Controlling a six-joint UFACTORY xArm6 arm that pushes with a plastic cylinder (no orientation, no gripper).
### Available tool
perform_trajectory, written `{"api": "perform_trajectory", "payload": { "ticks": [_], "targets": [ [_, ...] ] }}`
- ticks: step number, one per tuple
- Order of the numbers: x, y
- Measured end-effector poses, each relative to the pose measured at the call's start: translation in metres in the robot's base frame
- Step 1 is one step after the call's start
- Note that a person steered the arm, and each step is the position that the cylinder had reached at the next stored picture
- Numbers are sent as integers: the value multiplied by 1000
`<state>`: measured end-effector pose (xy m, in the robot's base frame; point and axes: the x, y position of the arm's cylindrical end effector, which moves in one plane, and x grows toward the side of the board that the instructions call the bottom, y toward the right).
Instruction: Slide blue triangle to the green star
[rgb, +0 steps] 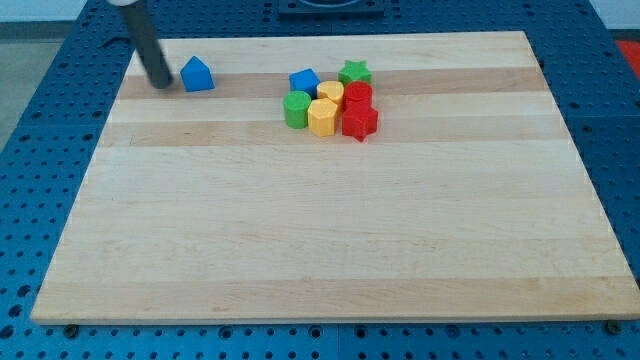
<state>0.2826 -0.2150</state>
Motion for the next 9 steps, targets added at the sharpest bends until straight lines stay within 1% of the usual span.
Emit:
{"api": "perform_trajectory", "payload": {
  "ticks": [1, 2, 3, 4, 5, 6, 7, 8, 9],
  "targets": [
    [-9, 60],
    [-10, 90],
    [-10, 98],
    [-22, 98],
    [-51, 95],
    [-53, 99],
    [-53, 73],
    [-52, 62],
    [-40, 62]
  ]
}}
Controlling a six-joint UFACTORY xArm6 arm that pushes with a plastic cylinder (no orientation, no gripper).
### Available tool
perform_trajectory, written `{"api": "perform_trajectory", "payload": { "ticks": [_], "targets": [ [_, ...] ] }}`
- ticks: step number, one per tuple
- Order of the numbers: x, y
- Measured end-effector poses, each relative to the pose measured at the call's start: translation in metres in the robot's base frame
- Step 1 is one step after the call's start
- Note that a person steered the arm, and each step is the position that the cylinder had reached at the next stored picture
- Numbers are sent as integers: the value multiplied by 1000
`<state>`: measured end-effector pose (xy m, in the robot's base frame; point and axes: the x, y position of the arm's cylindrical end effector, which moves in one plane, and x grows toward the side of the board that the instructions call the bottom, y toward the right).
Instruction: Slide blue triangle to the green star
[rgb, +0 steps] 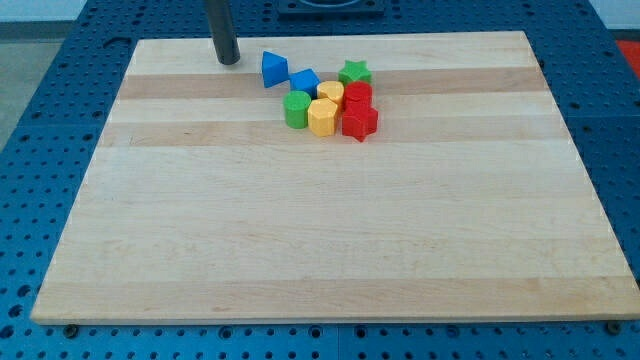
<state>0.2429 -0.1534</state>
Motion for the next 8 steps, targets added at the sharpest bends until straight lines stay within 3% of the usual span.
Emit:
{"api": "perform_trajectory", "payload": {
  "ticks": [1, 4, 8],
  "targets": [
    [10, 4],
    [12, 113],
    [12, 135]
  ]
}}
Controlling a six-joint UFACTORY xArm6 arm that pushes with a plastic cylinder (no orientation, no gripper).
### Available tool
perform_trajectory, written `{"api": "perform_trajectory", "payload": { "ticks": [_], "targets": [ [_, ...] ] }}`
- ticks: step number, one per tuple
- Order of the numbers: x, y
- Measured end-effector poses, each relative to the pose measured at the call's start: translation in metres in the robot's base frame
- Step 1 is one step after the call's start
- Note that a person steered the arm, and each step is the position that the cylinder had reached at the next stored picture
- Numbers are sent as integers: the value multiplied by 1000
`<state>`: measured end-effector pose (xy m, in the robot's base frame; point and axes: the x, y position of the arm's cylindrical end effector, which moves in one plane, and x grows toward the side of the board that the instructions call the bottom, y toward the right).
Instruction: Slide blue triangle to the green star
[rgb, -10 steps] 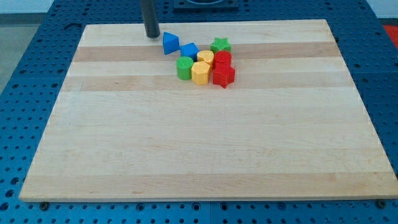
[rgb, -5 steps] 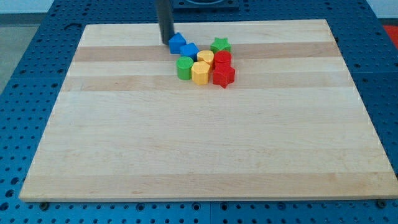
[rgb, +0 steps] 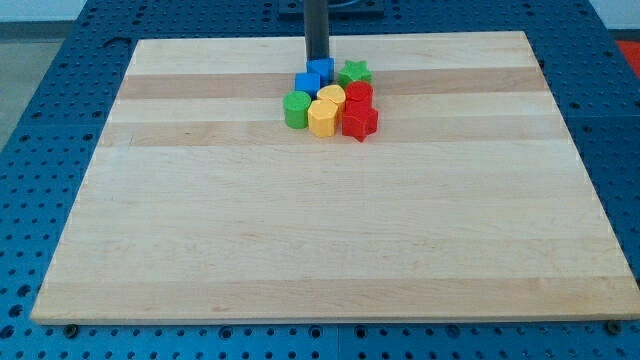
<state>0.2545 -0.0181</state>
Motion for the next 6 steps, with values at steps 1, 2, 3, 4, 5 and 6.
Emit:
{"api": "perform_trajectory", "payload": {
  "ticks": [1, 2, 3, 4, 5, 6],
  "targets": [
    [0, 7],
    [0, 8],
    [2, 9],
    [11, 21],
    [17, 32],
    [17, 33]
  ]
}}
